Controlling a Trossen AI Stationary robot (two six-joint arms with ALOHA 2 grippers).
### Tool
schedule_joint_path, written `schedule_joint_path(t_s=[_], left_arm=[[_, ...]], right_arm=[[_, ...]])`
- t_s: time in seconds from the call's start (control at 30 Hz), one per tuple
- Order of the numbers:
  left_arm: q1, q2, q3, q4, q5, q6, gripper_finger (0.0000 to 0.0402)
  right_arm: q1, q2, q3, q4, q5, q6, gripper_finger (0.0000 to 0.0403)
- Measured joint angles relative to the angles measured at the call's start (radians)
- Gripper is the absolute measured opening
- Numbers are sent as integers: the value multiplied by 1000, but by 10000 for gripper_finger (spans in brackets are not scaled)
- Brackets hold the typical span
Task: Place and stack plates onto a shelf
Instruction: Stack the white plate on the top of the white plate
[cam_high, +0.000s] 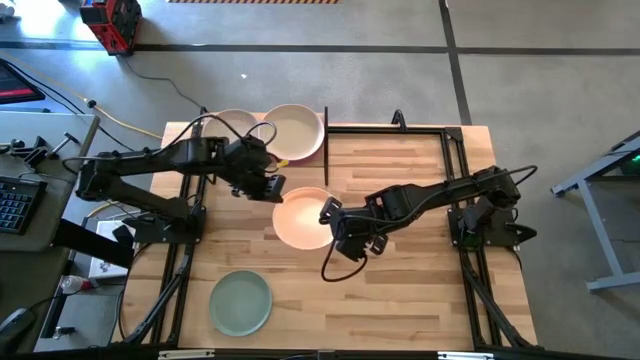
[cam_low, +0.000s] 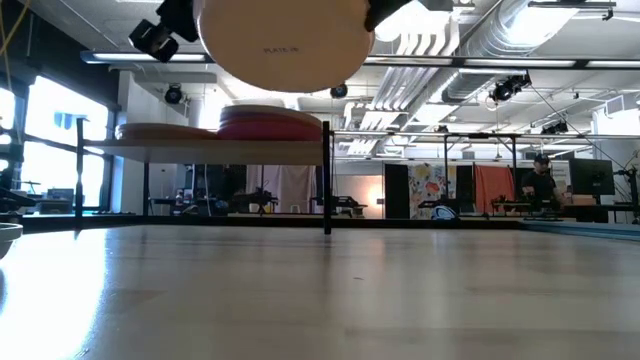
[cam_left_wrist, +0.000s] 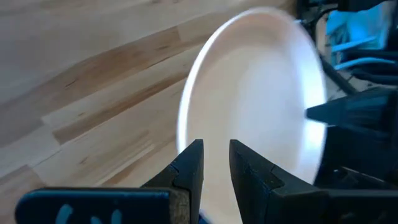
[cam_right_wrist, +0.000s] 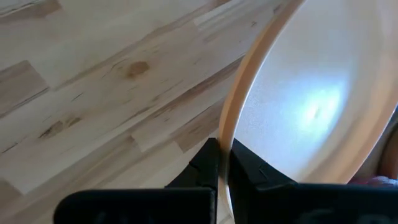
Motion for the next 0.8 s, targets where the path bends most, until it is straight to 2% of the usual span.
schedule_joint_path(t_s=[0.37, 0.53, 0.8], left_arm=[[1, 57, 0, -11, 3, 46, 65], [1, 83, 0, -19, 3, 49, 65], [4, 107, 0, -13, 4, 127, 63]], right_arm=[[0, 0, 0, -58, 11, 52, 0], [0, 0, 0, -58, 76, 52, 0], [-7, 0, 0, -49, 85, 67, 0]])
